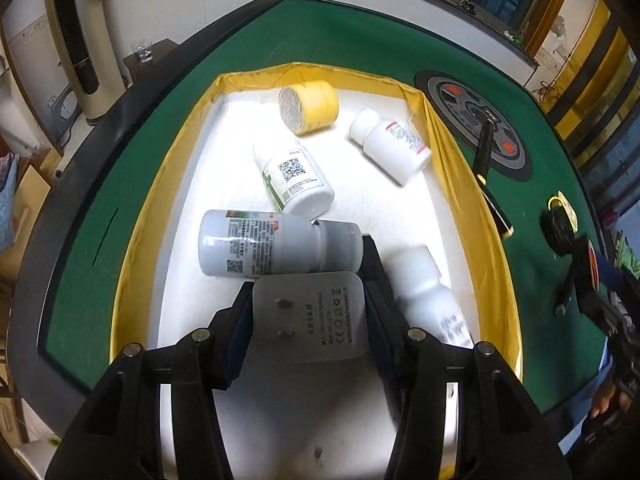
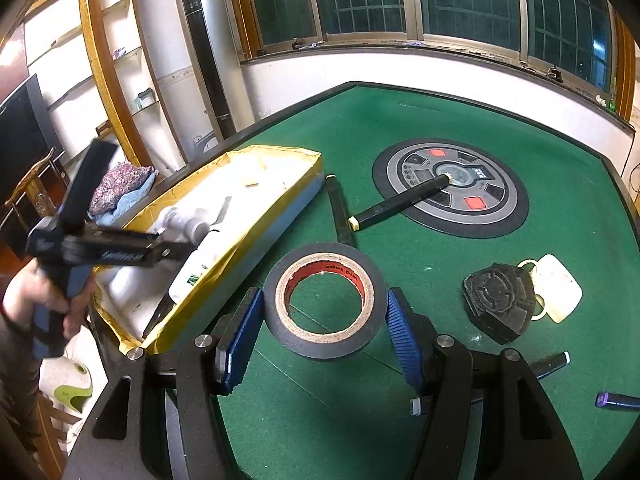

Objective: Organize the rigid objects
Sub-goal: 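Carry the plug charger over the tray with the left tool while the right tool carries the tape roll, then lower and release the plug charger with the left tool while the right tool drops the tape roll in, then move both open tools away from the tray back over the table, then grasp the black marker with the left tool while the right tool grasps the black round fan part, then carry the black marker with the left tool while the right tool carries the fan part toward the tray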

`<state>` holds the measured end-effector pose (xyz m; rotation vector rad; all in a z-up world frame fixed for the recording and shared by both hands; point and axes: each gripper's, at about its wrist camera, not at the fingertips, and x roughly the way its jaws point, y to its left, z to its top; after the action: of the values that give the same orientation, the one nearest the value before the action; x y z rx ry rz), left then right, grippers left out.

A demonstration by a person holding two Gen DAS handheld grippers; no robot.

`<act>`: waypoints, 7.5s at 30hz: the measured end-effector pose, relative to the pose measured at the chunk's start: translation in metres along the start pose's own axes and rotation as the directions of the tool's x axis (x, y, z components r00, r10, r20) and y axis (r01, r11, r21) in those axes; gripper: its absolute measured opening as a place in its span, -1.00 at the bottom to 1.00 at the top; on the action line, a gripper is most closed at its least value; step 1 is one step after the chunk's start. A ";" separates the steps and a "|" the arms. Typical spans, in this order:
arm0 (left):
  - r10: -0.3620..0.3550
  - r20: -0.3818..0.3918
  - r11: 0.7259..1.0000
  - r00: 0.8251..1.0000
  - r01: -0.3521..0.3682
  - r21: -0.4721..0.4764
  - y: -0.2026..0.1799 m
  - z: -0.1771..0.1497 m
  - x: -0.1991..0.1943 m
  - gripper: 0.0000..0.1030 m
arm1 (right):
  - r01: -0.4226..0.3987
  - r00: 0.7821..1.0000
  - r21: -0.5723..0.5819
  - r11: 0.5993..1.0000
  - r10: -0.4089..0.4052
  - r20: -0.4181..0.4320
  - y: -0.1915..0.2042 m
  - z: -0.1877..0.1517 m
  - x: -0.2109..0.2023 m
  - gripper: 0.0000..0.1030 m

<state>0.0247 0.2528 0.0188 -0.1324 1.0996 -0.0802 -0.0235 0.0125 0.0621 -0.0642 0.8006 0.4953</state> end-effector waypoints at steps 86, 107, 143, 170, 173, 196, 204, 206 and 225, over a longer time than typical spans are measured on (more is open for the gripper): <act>0.111 0.101 0.994 0.989 -0.113 0.010 0.009 -0.069 -0.035 0.05 | -0.203 0.914 -0.189 0.961 0.117 -0.390 0.131 0.075 0.169 0.11; 0.033 0.198 0.999 0.980 -0.032 -0.008 -0.017 -0.071 -0.079 0.37 | -0.164 0.981 -0.059 0.985 0.156 -0.119 0.023 0.020 0.026 0.49; -0.233 -0.008 0.852 0.973 0.208 0.481 -0.306 -0.043 0.036 0.35 | 0.212 0.976 0.510 0.833 -0.208 -0.066 -0.198 -0.114 -0.104 0.74; -0.275 0.010 0.929 0.961 0.263 0.260 -0.184 -0.079 -0.004 -0.72 | -0.001 1.000 0.185 0.983 -0.001 0.008 -0.144 -0.028 -0.023 0.73; -0.256 0.018 0.934 0.966 0.243 0.263 -0.186 -0.078 -0.003 -0.72 | 0.042 0.999 0.083 0.996 -0.039 -0.034 -0.137 -0.007 0.001 0.73; -0.202 0.058 0.926 0.978 0.171 0.337 -0.195 -0.075 0.001 -0.63 | 0.124 0.984 0.057 0.991 -0.116 -0.135 -0.100 -0.047 0.008 0.17; -0.179 0.069 0.928 0.982 0.145 0.344 -0.199 -0.076 0.002 -0.63 | 0.111 0.988 0.146 0.983 -0.093 -0.123 -0.107 -0.049 0.009 0.17; -0.180 0.073 0.930 0.981 0.145 0.338 -0.199 -0.076 0.002 -0.68 | 0.112 0.988 0.150 0.982 -0.094 -0.123 -0.107 -0.049 0.009 0.17; -0.191 0.080 0.936 0.978 0.157 0.314 -0.191 -0.079 -0.007 -0.75 | 0.136 0.991 0.127 0.983 -0.132 -0.035 -0.090 -0.034 -0.016 0.16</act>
<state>-0.0484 0.0593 0.0180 0.0449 0.9520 -0.3973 -0.0157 -0.0819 0.0381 -0.0046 0.8464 0.3149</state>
